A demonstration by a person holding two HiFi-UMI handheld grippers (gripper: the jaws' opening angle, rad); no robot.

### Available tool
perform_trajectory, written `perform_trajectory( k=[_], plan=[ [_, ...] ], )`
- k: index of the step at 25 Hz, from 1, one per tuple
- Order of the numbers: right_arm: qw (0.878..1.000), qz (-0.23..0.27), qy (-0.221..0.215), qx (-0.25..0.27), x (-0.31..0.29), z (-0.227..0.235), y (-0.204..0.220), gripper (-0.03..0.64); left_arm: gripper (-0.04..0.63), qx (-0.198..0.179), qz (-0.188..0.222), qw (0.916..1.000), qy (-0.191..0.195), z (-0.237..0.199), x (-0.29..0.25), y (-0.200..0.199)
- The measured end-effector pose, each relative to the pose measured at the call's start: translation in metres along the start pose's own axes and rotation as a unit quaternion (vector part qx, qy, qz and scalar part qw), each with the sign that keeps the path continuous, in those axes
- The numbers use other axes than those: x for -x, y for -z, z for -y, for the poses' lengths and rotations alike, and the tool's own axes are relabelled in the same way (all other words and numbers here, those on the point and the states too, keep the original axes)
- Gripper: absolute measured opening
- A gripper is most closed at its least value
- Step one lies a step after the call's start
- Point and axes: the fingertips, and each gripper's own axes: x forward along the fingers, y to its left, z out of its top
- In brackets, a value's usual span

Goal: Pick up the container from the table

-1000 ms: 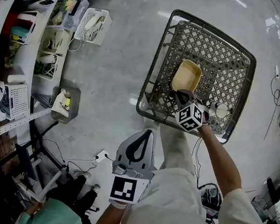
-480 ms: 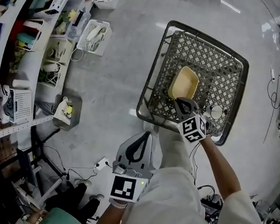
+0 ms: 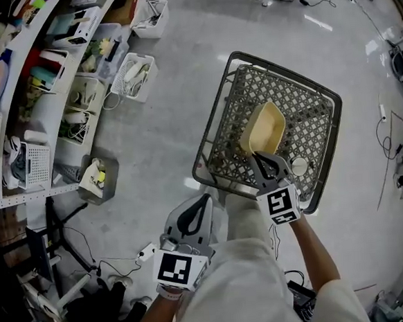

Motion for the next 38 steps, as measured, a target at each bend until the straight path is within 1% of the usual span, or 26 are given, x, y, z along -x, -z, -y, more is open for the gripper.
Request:
perform_trajectory(
  k=[5,10,12,15,21,26,29,32,34,38],
  plan=[
    [0.998,0.051,0.028,-0.028,0.046,0.007,-0.041,0.026,0.023,-0.004,0.017,0.9998,0.010,0.002,0.005,-0.010],
    [0.994,0.097,0.056,-0.016,0.095,0.018,-0.082,0.026,0.023,-0.014,0.036,0.9992,0.012,0.002,0.006,-0.027],
    [0.990,0.123,0.073,-0.019,0.113,0.022,-0.095,0.026,0.023,-0.016,0.044,0.9988,0.013,0.002,0.007,-0.032],
    [0.981,0.160,0.100,-0.042,0.141,0.029,-0.116,0.026,0.023,-0.021,0.056,0.9981,0.016,0.003,0.010,-0.041],
    [0.968,0.194,0.149,-0.059,0.189,0.036,-0.141,0.026,0.023,-0.033,0.082,0.9958,0.025,0.008,0.019,-0.060],
    [0.958,0.214,0.178,-0.062,0.221,0.036,-0.153,0.026,0.023,-0.050,0.096,0.9936,0.034,0.015,0.029,-0.072],
    [0.956,0.220,0.186,-0.058,0.234,0.032,-0.154,0.026,0.023,-0.056,0.102,0.9926,0.035,0.016,0.033,-0.076],
    [0.953,0.224,0.192,-0.065,0.245,0.026,-0.150,0.026,0.023,-0.060,0.103,0.9923,0.035,0.015,0.037,-0.076],
    [0.953,0.218,0.196,-0.076,0.247,0.023,-0.142,0.026,0.023,-0.062,0.103,0.9920,0.037,0.015,0.039,-0.076],
    [0.951,0.202,0.206,-0.113,0.247,0.020,-0.126,0.026,0.023,-0.068,0.104,0.9915,0.040,0.015,0.041,-0.077]
  ],
)
